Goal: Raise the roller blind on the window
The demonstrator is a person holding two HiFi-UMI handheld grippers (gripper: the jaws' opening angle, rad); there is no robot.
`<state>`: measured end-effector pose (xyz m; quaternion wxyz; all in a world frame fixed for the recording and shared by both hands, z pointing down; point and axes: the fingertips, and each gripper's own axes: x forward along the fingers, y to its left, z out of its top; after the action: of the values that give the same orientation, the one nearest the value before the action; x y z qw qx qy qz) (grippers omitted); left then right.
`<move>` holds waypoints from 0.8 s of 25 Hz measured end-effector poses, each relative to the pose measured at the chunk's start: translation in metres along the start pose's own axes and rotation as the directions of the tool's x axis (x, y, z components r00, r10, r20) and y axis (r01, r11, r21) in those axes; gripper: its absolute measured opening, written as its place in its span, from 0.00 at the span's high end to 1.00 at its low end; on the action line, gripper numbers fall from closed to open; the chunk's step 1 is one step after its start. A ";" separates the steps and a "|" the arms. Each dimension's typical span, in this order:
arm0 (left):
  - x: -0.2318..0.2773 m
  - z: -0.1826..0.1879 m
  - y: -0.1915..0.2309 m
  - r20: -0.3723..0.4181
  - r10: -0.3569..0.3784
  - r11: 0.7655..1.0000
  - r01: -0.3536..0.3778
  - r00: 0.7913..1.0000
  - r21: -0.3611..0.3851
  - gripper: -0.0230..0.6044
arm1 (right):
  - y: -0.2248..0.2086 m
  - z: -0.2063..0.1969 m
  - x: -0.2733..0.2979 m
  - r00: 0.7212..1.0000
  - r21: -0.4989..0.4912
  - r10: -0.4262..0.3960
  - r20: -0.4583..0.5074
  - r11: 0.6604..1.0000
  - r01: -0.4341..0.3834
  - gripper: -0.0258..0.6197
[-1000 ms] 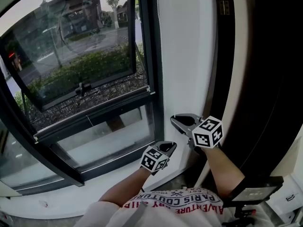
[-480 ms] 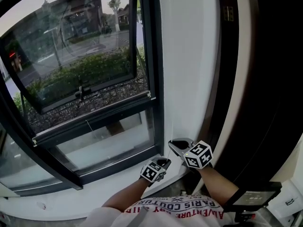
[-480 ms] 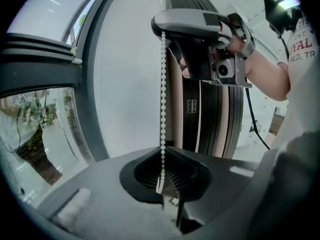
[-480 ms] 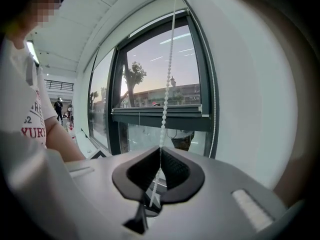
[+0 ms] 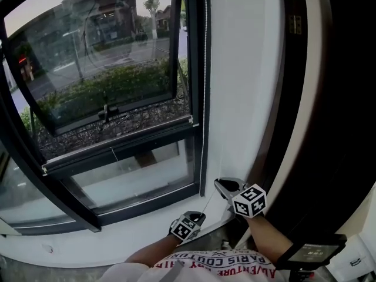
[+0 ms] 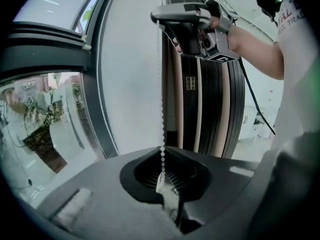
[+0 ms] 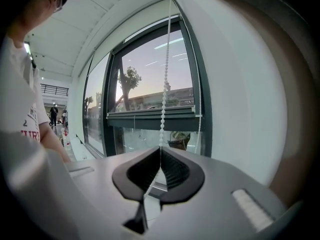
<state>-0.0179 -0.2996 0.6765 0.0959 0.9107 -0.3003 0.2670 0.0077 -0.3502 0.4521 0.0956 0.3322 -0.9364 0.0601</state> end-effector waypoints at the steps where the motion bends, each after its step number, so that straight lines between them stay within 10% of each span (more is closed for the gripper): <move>1: -0.002 0.005 0.001 0.012 0.007 1.000 -0.007 1.000 0.004 0.95 | -0.003 0.003 -0.002 1.000 0.006 -0.012 0.010 1.000 0.012 0.94; 5: -0.018 0.023 0.006 0.074 0.049 0.999 -0.048 0.996 -0.027 0.79 | 0.001 0.004 -0.004 0.999 -0.025 -0.042 0.001 0.999 0.042 0.94; 11: -0.063 0.060 0.002 0.222 0.093 0.990 -0.066 0.971 -0.126 0.72 | 0.018 0.007 -0.023 0.996 -0.059 -0.084 0.008 0.995 0.084 0.66; 20: -0.169 0.105 -0.080 0.435 0.053 0.982 0.034 0.899 -0.188 0.87 | 0.081 -0.026 -0.097 0.999 0.056 -0.018 0.047 0.998 0.015 0.74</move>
<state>-0.0399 -0.1869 0.4952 0.1116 0.9324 -0.3428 0.0258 0.0339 -0.2236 0.4521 0.0648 0.3438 -0.9336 0.0775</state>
